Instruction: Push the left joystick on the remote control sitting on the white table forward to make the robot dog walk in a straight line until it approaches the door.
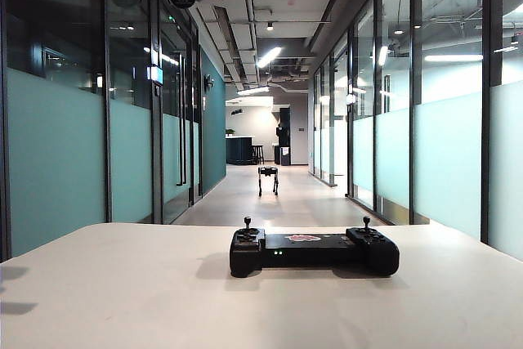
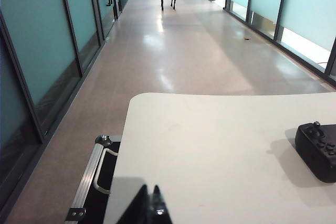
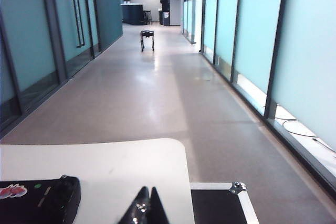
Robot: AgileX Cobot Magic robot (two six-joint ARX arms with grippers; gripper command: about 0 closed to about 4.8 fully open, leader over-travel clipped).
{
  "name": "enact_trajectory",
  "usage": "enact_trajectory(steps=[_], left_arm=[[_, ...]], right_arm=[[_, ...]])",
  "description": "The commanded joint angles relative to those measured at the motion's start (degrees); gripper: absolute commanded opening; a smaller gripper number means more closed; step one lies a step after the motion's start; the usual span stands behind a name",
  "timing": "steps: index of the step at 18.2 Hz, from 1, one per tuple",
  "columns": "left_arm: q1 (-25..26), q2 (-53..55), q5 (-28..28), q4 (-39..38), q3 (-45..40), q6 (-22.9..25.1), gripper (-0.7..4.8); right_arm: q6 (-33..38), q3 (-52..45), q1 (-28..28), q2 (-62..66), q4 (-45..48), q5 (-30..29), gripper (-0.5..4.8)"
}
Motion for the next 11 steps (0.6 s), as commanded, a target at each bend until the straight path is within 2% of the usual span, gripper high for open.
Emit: enact_trajectory(steps=[1, 2, 11], left_arm=[[0.0, 0.0, 0.1, 0.8, 0.1, 0.0, -0.04], [0.0, 0.0, 0.0, 0.8, 0.1, 0.0, -0.04], [0.0, 0.0, 0.1, 0.8, 0.1, 0.0, -0.04]], right_arm=[[0.0, -0.5, 0.0, -0.2, -0.5, -3.5, -0.05], [0.0, -0.5, -0.2, -0.2, -0.7, -4.9, -0.05], [0.0, -0.5, -0.5, -0.2, -0.8, -4.2, -0.05]])
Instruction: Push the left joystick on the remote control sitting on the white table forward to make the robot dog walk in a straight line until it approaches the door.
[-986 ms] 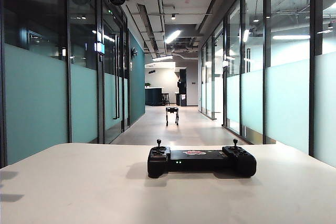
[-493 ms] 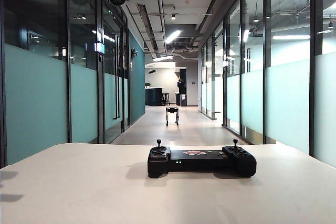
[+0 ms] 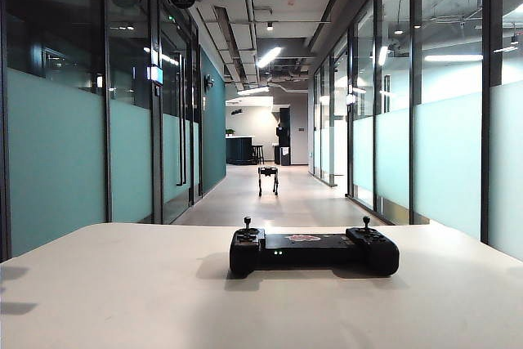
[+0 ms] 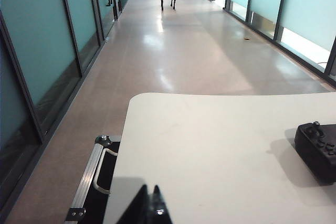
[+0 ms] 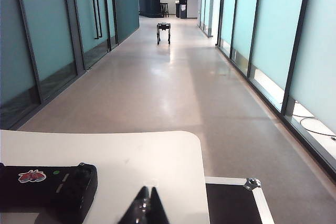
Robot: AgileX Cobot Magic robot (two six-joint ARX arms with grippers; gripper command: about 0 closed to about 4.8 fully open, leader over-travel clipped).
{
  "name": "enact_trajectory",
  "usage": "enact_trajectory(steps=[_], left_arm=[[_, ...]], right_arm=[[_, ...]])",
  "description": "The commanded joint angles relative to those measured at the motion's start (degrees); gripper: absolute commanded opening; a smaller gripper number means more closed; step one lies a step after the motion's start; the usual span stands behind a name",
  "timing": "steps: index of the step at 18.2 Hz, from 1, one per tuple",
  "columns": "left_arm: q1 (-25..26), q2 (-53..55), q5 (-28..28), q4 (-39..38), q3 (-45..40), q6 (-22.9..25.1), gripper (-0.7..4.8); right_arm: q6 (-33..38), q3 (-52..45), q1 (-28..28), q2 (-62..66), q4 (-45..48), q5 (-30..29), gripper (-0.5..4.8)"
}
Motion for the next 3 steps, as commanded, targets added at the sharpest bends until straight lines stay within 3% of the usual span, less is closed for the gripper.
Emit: enact_trajectory(steps=[1, 3], left_arm=[[0.0, 0.0, 0.1, 0.8, 0.1, 0.0, -0.04], [0.0, 0.0, 0.1, 0.8, 0.1, 0.0, -0.04]], right_arm=[[0.0, -0.5, 0.1, -0.2, 0.7, 0.1, -0.06], [0.0, -0.5, 0.1, -0.2, 0.7, 0.1, -0.05]])
